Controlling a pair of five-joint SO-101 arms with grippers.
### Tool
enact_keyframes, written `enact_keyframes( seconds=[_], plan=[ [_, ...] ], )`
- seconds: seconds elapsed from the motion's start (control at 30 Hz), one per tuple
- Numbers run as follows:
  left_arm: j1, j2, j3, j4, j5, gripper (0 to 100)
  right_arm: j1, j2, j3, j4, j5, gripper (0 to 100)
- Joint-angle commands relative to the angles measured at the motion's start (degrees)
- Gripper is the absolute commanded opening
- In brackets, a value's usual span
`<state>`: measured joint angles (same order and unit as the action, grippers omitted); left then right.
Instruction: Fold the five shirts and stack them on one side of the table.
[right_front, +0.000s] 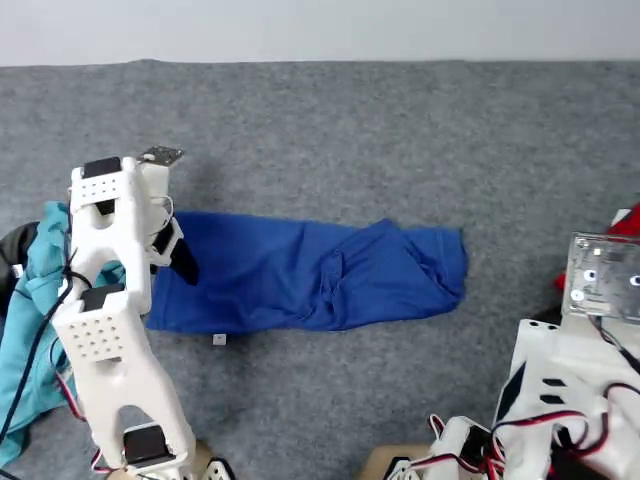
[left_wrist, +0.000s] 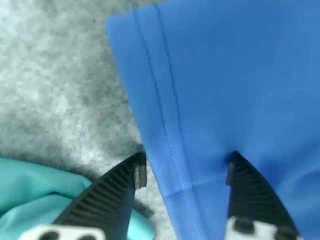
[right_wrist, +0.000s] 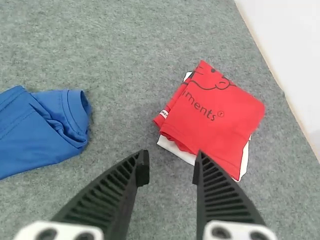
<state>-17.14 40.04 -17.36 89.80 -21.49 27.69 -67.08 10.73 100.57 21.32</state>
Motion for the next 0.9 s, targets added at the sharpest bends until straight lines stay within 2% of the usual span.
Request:
enact_keyframes(
  seconds=[0.0, 0.37, 0.87],
  plan=[
    [1.4, -0.1, -1.5, -0.4, -0.2, 21, 0.7, -0.1, -0.3, 2.1, 0.3, 15.5],
    [7.6, -0.5, -1.6, 1.1, -0.4, 0, 0.7, -0.1, -0.3, 2.1, 0.3, 15.5],
    [9.1, -12.6, -5.9, 10.7, -0.3, 1, 0.9, -0.1, -0.4, 2.2, 0.3, 15.5]
  ],
)
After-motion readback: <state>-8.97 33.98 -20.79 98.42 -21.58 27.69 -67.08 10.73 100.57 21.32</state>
